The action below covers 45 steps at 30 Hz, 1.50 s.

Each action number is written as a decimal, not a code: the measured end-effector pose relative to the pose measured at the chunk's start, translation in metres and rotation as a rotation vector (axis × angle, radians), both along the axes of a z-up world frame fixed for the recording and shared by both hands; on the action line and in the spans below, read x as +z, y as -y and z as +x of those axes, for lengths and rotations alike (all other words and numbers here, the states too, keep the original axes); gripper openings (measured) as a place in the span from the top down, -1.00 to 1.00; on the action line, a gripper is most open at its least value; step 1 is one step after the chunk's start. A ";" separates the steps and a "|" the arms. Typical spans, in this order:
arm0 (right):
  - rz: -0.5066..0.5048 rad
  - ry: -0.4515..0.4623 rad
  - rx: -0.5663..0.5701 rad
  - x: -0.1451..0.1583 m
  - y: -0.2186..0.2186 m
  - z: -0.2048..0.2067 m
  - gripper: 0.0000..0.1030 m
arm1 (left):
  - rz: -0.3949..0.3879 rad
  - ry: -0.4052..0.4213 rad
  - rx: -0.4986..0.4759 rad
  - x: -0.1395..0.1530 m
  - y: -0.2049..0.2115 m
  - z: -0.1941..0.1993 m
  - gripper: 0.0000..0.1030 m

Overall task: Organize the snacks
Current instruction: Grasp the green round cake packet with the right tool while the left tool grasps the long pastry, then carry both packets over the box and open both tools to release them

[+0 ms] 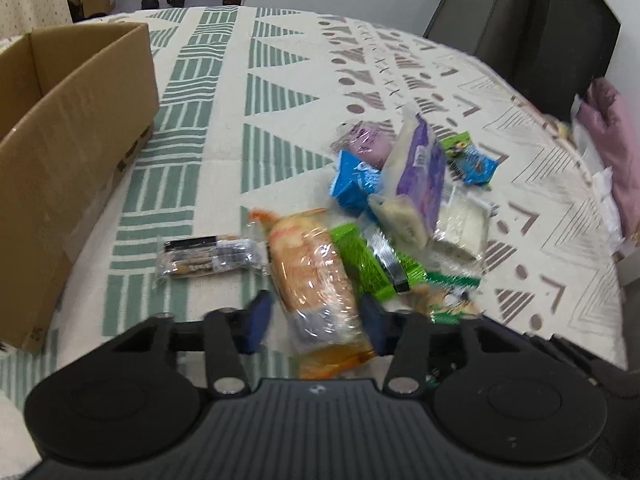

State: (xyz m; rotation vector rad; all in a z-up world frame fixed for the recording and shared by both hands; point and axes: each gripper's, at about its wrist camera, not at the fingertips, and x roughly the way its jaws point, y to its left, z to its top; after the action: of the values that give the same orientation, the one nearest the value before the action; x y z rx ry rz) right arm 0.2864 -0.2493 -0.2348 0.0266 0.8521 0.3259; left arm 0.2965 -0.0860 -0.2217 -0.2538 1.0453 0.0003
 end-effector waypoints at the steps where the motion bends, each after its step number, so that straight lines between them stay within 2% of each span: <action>1: -0.001 0.002 0.003 0.001 0.000 -0.001 0.06 | 0.001 -0.005 0.002 0.001 -0.001 -0.001 0.33; 4: 0.023 -0.009 0.001 0.004 0.005 -0.004 0.08 | -0.022 -0.013 0.014 0.004 -0.004 -0.005 0.34; 11: 0.078 0.024 -0.035 0.017 0.010 -0.012 0.08 | -0.039 0.035 0.018 0.020 -0.008 -0.025 0.35; 18: 0.149 0.075 -0.056 0.041 0.005 -0.017 0.08 | -0.033 0.107 0.035 0.057 -0.019 -0.037 0.35; 27: 0.207 0.128 -0.035 0.067 -0.016 -0.021 0.08 | -0.039 0.178 0.075 0.097 -0.040 -0.057 0.35; 45: 0.320 0.224 0.058 0.114 -0.075 -0.031 0.08 | 0.024 0.290 0.169 0.158 -0.103 -0.100 0.35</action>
State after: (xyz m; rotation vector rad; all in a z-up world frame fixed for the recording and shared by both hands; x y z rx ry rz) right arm 0.2555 -0.1744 -0.1206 0.2587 0.5728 0.5072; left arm 0.1965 0.0173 -0.0640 -0.3102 0.7332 0.1251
